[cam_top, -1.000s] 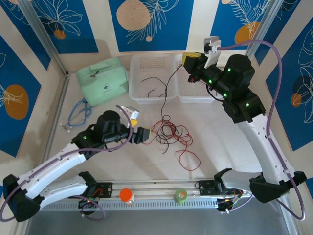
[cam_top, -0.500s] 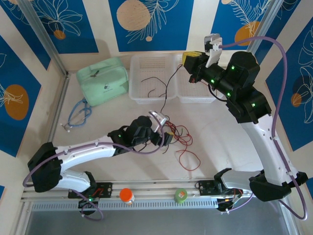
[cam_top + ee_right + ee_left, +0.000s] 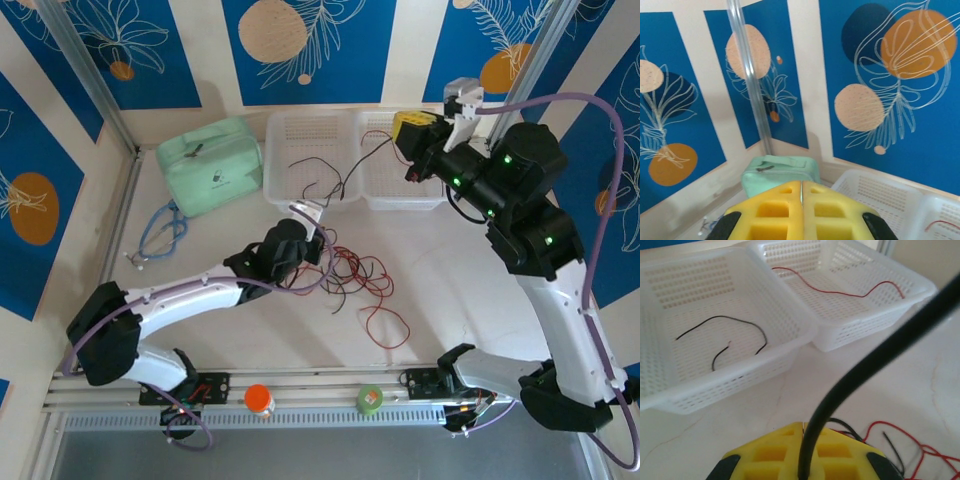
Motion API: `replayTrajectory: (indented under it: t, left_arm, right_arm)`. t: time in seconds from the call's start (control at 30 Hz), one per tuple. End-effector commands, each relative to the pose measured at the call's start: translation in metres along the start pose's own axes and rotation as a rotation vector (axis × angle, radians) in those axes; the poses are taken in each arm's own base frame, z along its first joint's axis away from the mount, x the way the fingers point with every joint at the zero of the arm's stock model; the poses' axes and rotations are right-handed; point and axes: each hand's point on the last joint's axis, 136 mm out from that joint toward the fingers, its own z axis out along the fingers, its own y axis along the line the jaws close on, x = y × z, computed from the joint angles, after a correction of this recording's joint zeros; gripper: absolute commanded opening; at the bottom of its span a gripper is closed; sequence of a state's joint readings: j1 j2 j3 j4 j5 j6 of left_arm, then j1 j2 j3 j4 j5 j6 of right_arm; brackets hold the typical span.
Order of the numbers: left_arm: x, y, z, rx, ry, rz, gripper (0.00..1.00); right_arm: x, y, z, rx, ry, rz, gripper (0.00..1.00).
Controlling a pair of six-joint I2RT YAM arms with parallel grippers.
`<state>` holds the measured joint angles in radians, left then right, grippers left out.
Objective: Untangle the cables
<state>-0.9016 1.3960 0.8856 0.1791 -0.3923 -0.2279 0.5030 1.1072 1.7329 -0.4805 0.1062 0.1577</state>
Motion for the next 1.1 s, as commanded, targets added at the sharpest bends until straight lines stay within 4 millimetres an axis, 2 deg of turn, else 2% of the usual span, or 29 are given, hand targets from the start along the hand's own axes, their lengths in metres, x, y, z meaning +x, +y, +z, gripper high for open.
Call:
replayTrajectory:
  t: [0.0, 0.17, 0.33, 0.43, 0.6, 0.73, 0.83, 0.93, 1.0, 1.07]
  left_arm:
    - [0.002, 0.027, -0.014, -0.052, -0.018, -0.045, 0.0]
    - [0.013, 0.053, -0.029, -0.066, -0.007, -0.076, 0.0]
    - [0.021, 0.067, -0.034, -0.053, 0.009, -0.097, 0.0]
    - [0.026, 0.068, -0.033, -0.026, 0.034, -0.092, 0.0]
    - [0.047, 0.069, -0.027, -0.009, 0.092, -0.099, 0.0]
    - [0.062, 0.062, -0.023, 0.03, 0.13, -0.121, 0.01]
    - [0.067, 0.056, -0.022, 0.065, 0.154, -0.134, 0.06]
    - [0.073, 0.059, -0.024, 0.043, 0.197, -0.131, 0.09]
    - [0.082, 0.076, -0.029, -0.058, 0.26, -0.131, 0.08]
    - [0.096, 0.111, -0.045, -0.273, 0.347, -0.142, 0.06]
  right_arm:
    - [-0.024, -0.011, -0.028, 0.098, -0.063, -0.068, 0.0]
    - [-0.042, -0.026, -0.057, 0.21, -0.122, -0.122, 0.0]
    - [-0.055, -0.036, -0.081, 0.292, -0.164, -0.16, 0.0]
    - [-0.063, -0.04, -0.092, 0.334, -0.184, -0.183, 0.0]
    - [-0.079, -0.044, -0.11, 0.39, -0.22, -0.226, 0.0]
    - [-0.089, -0.043, -0.119, 0.406, -0.24, -0.244, 0.0]
    - [-0.082, -0.04, -0.115, 0.376, -0.214, -0.223, 0.0]
    - [-0.059, -0.038, -0.102, 0.327, -0.153, -0.17, 0.0]
    - [-0.039, -0.037, -0.091, 0.295, -0.104, -0.121, 0.0]
    - [-0.015, -0.036, -0.078, 0.256, -0.054, -0.065, 0.0]
